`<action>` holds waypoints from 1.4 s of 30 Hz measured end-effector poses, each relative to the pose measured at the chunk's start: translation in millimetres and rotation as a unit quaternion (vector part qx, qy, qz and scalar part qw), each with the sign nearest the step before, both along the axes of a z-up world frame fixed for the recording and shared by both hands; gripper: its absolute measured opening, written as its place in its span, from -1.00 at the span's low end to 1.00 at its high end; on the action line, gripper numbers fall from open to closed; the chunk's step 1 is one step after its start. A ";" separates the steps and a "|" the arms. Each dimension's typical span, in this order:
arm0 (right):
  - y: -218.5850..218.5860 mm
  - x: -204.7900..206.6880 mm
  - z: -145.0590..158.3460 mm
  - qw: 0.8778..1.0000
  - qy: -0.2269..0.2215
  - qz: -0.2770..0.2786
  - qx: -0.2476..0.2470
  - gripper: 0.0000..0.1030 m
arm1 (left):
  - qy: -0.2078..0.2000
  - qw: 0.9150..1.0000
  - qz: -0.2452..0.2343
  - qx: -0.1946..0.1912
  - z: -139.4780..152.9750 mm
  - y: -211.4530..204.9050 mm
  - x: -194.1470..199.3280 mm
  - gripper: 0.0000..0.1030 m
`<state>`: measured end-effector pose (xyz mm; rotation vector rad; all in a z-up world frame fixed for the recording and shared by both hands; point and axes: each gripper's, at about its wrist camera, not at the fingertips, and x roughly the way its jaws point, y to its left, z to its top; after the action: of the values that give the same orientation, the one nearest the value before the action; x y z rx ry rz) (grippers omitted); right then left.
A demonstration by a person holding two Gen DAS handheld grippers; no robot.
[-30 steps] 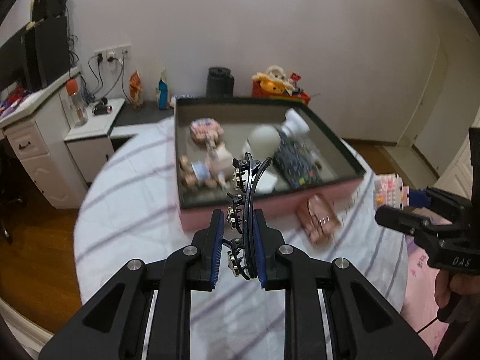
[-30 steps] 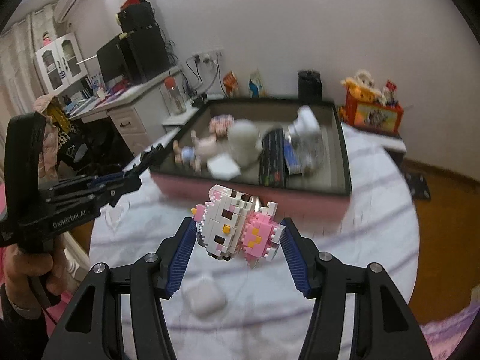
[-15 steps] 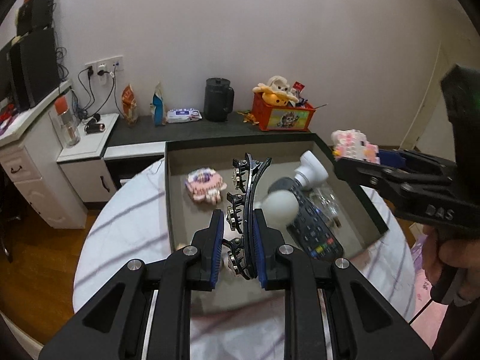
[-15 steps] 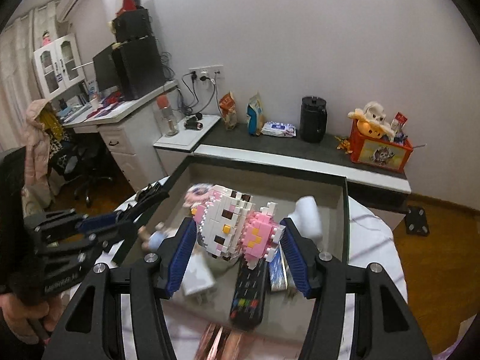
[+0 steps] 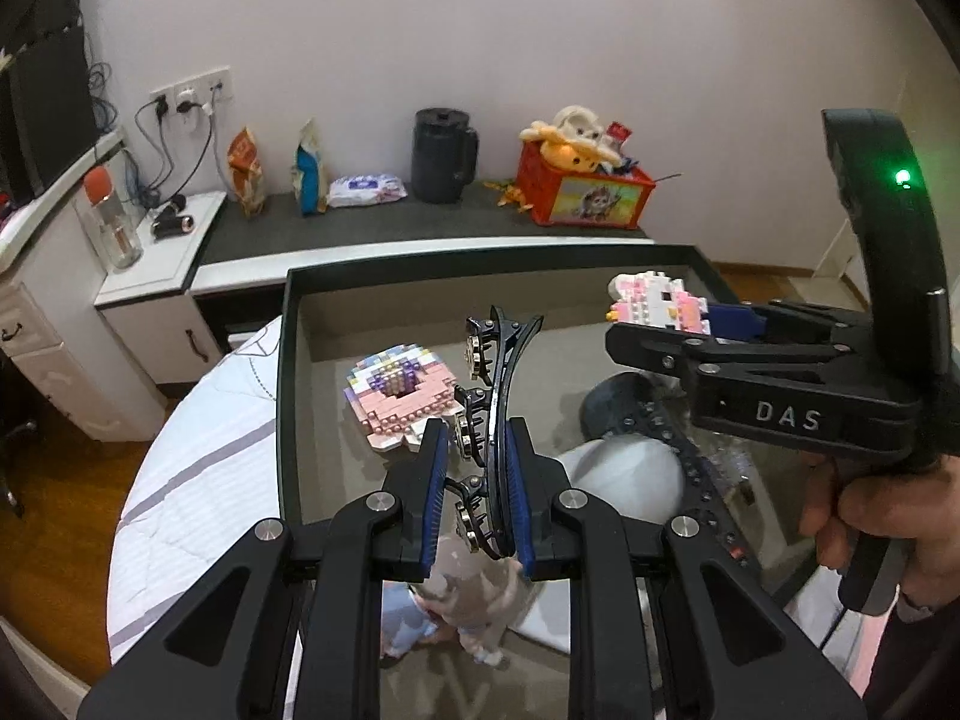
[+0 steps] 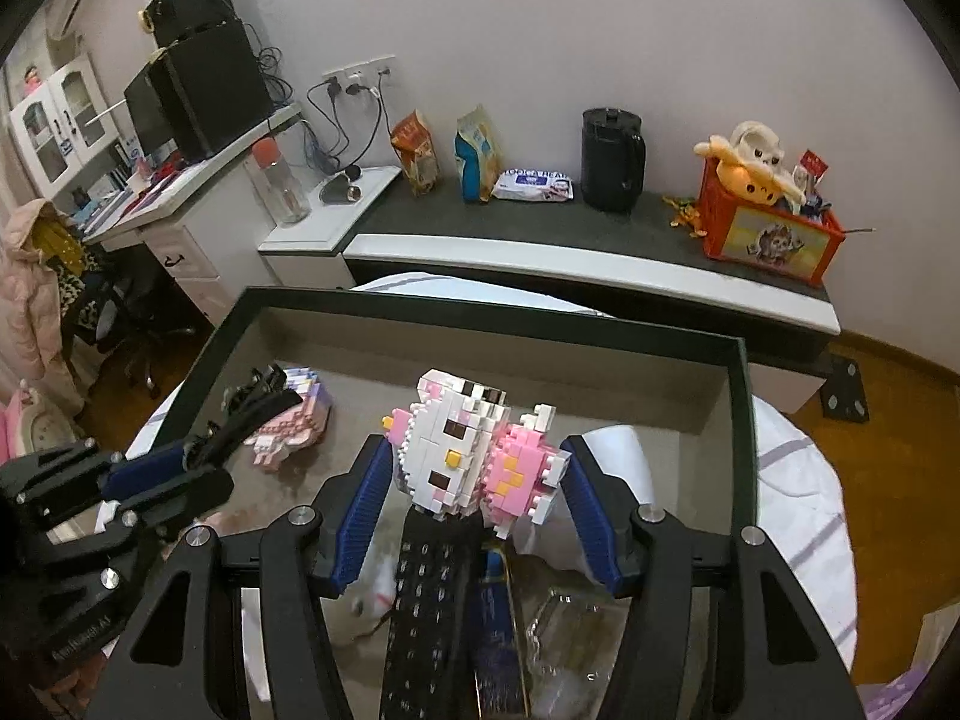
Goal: Organize rigid objects
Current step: 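Carry the block cat and hair clip into the box and open both tools, then withdraw both open tools from the box back over the table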
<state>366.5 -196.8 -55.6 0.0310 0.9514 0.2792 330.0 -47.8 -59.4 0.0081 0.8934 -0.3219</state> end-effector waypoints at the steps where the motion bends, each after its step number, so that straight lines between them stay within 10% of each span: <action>1: 0.8 0.5 -1.9 1.000 0.002 0.003 0.001 0.21 | 0.000 1.000 0.008 0.007 -1.1 -0.2 1.7 -0.54; 6: -0.4 -3.9 0.0 1.000 -0.001 -0.005 0.012 0.58 | -0.017 0.999 0.032 0.005 6.7 6.6 -5.1 0.87; 19: -19.1 -106.2 48.8 0.997 -0.043 -0.038 0.049 0.58 | -0.079 0.994 0.065 -0.027 59.2 39.1 -103.5 0.99; 42: -17.1 -319.0 56.2 0.994 -0.070 -0.056 0.060 0.58 | -0.053 0.994 0.081 -0.057 56.1 42.6 -269.5 0.99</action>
<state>47.5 -213.9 0.6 0.1729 0.7904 0.2317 60.5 -5.2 -3.3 -0.1518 0.7648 -0.2186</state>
